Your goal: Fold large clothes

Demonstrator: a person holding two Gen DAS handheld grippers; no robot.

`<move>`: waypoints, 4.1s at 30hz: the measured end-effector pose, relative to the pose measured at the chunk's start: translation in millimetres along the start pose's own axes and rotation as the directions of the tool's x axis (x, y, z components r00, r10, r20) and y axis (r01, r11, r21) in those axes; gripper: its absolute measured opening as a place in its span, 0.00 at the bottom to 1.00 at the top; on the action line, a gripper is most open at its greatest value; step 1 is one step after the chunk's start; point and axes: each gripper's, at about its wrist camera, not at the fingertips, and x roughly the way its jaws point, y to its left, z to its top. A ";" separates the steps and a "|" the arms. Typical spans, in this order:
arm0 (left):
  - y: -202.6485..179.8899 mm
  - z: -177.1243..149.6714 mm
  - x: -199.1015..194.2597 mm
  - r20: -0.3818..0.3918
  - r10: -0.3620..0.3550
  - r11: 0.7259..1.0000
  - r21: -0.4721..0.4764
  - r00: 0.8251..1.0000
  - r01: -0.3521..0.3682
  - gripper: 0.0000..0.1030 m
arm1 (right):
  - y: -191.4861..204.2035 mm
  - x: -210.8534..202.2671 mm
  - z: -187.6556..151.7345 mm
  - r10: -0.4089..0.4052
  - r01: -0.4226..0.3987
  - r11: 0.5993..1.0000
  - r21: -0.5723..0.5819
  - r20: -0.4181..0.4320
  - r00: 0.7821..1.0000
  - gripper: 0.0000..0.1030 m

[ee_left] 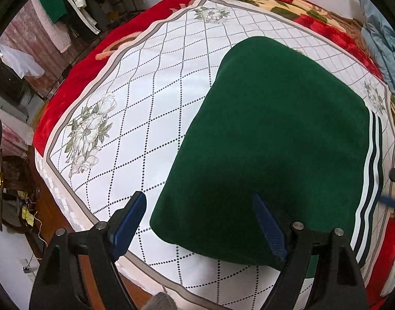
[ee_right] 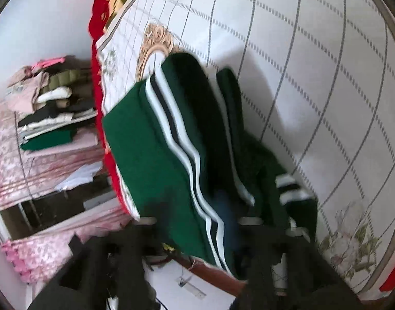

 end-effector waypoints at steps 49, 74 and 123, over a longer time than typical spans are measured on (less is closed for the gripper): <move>-72.8 106.0 65.1 0.074 0.083 0.986 0.136 0.994 -0.092 0.82 | 94.9 18.3 108.9 -0.233 0.296 0.945 -0.136 0.351 0.907 0.03; -58.4 25.5 19.3 -0.037 0.070 0.996 0.051 0.997 -0.068 0.83 | -31.7 -35.9 -8.2 -0.201 0.190 0.963 0.193 0.036 0.979 0.62; -0.4 81.6 101.1 -0.231 -0.468 0.875 0.011 0.853 0.483 0.99 | -53.2 56.9 20.1 0.254 -0.245 0.967 0.068 -0.194 0.948 0.58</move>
